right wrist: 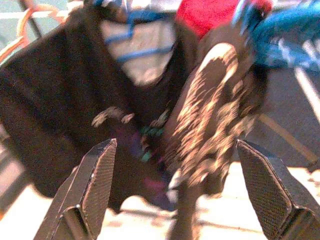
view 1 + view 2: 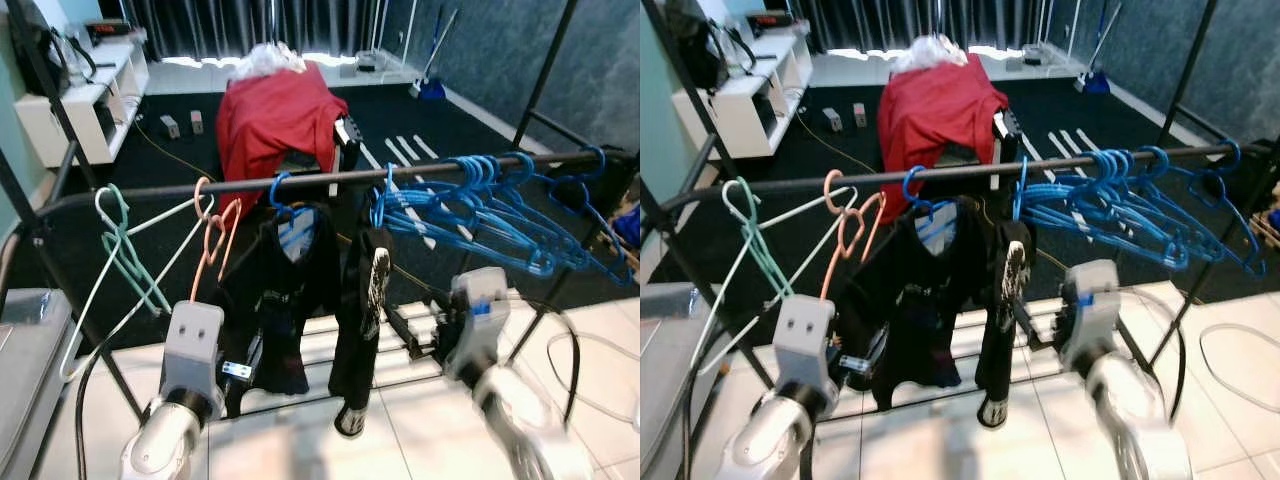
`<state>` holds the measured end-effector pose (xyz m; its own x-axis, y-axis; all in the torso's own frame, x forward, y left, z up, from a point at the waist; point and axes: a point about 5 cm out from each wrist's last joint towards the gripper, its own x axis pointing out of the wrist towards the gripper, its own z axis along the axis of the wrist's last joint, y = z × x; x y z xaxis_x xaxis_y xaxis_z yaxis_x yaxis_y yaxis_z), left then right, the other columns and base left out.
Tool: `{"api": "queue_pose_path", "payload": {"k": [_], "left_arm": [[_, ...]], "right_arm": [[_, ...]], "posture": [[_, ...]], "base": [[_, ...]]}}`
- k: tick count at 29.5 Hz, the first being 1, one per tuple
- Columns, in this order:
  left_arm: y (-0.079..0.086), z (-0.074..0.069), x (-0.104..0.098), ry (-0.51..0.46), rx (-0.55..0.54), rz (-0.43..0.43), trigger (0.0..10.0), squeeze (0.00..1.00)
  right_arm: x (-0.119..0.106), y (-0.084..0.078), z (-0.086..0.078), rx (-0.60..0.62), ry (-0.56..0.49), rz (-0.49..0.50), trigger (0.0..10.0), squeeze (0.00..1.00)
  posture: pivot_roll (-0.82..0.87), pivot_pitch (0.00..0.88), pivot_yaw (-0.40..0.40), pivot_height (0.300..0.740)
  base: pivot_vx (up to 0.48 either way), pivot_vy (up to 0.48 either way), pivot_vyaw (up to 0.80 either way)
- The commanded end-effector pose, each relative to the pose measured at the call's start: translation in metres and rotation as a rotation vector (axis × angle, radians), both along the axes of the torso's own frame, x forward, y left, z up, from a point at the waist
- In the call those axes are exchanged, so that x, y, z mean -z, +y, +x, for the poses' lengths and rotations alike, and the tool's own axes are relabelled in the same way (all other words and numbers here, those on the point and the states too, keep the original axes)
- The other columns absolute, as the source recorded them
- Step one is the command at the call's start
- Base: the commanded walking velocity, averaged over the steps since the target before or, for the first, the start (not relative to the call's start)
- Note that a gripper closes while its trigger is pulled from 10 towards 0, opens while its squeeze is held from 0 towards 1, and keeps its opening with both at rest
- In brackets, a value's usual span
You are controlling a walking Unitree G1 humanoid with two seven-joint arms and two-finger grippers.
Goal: Hang hanger
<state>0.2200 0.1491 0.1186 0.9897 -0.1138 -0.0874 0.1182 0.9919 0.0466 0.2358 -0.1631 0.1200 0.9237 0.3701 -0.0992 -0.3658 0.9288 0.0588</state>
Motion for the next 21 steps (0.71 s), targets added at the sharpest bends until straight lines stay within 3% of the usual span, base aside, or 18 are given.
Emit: {"api": "queue_pose_path", "payload": {"k": [1,4,7,21], "left_arm": [[-0.0011,-0.0017,-0.0026,-0.015,0.003,0.028,10.0,0.00],[-0.0009,-0.0029,-0.0020,-0.013,-0.006,0.026,10.0,0.00],[-0.0011,-0.0039,-0.0026,-0.021,-0.030,0.007,10.0,0.00],[0.0049,-0.0036,-0.0081,-0.021,-0.081,-0.001,10.0,0.00]], "right_arm": [[-0.0071,-0.0008,0.0018,0.034,-0.034,0.008,10.0,0.00],[-0.0067,-0.0017,0.0034,0.054,-0.031,0.041,10.0,0.00],[-0.0076,-0.0010,0.0066,0.061,-0.032,0.102,10.0,0.00],[-0.0160,0.0035,-0.0006,0.088,-0.010,0.152,10.0,0.00]], "posture": [[-0.02,0.000,-0.020,0.740],[-0.02,0.000,-0.021,0.740],[-0.02,0.000,-0.019,0.740],[-0.01,0.000,-0.025,0.740]], "base": [[0.000,0.000,0.00],[0.000,0.000,0.00],[0.000,-0.480,0.00],[0.000,-0.480,0.00]]}}
